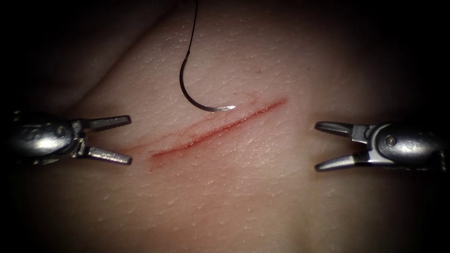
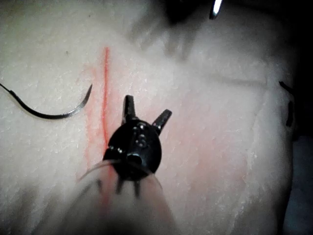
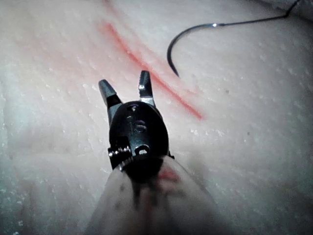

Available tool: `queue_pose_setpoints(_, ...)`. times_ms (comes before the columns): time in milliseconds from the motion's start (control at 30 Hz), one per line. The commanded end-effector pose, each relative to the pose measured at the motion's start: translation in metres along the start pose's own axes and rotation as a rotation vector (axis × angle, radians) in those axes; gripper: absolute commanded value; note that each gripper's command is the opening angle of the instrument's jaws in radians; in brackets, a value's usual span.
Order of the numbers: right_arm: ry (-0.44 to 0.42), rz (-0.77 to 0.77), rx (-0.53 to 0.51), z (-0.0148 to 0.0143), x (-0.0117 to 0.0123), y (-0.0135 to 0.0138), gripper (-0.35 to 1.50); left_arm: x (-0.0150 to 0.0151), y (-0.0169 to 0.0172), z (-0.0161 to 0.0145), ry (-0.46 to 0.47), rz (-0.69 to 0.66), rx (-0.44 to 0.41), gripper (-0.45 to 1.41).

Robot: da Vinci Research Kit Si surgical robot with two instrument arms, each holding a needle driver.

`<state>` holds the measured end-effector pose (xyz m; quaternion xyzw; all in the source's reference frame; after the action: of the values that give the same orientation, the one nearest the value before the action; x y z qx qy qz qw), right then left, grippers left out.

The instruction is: Wound Closure

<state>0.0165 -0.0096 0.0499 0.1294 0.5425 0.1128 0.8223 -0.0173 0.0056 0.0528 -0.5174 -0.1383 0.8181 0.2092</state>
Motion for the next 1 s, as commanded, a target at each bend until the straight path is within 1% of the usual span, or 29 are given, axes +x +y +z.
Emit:
queue_pose_setpoints(33,-0.001,0.002,0.001,0.0008,-0.0002,-0.0004,0.48,-0.0005,0.0003,0.0008,0.0,-0.002,-0.002,0.57)
queue_pose_setpoints(133,-0.016,0.003,-0.015,0.0007,-0.0001,-0.0004,0.48,-0.0005,0.0004,0.0009,-0.001,-0.002,0.0,0.57)
queue_pose_setpoints(333,-0.015,0.002,-0.015,0.0008,-0.0001,-0.0005,0.48,-0.0002,0.0006,0.0013,-0.002,-0.003,0.005,0.57)
queue_pose_setpoints(433,-0.015,0.001,-0.016,0.0008,-0.0002,-0.0007,0.48,0.0,0.0005,0.0018,-0.021,0.0,0.031,0.57)
queue_pose_setpoints(467,-0.015,0.001,-0.016,0.0009,-0.0002,-0.0007,0.48,0.0003,0.0004,0.0025,-0.033,0.0,0.056,0.57)
queue_pose_setpoints(600,-0.016,0.001,-0.017,0.0009,-0.0002,-0.0007,0.48,0.0006,-0.0002,0.0041,-0.062,0.002,0.112,0.57)
queue_pose_setpoints(667,-0.016,0.002,-0.018,0.001,-0.0001,-0.0007,0.48,0.0004,-0.0005,0.0049,-0.08,0.021,0.142,0.53)
queue_pose_setpoints(700,-0.016,0.002,-0.018,0.001,-0.0001,-0.0007,0.49,0.0003,-0.0007,0.0053,-0.093,0.02,0.154,0.53)
queue_pose_setpoints(733,-0.015,0.002,-0.018,0.0011,0.0,-0.0008,0.49,0.0,-0.0011,0.0061,-0.13,0.03,0.167,0.53)
queue_pose_setpoints(900,-0.015,0.002,-0.018,0.0011,0.0,-0.0008,0.49,-0.0006,-0.0025,0.0081,-0.19,0.047,0.207,0.52)
queue_pose_setpoints(1000,-0.015,0.002,-0.018,0.0011,0.0,-0.0008,0.49,-0.0011,-0.0033,0.0093,-0.208,0.055,0.209,0.48)
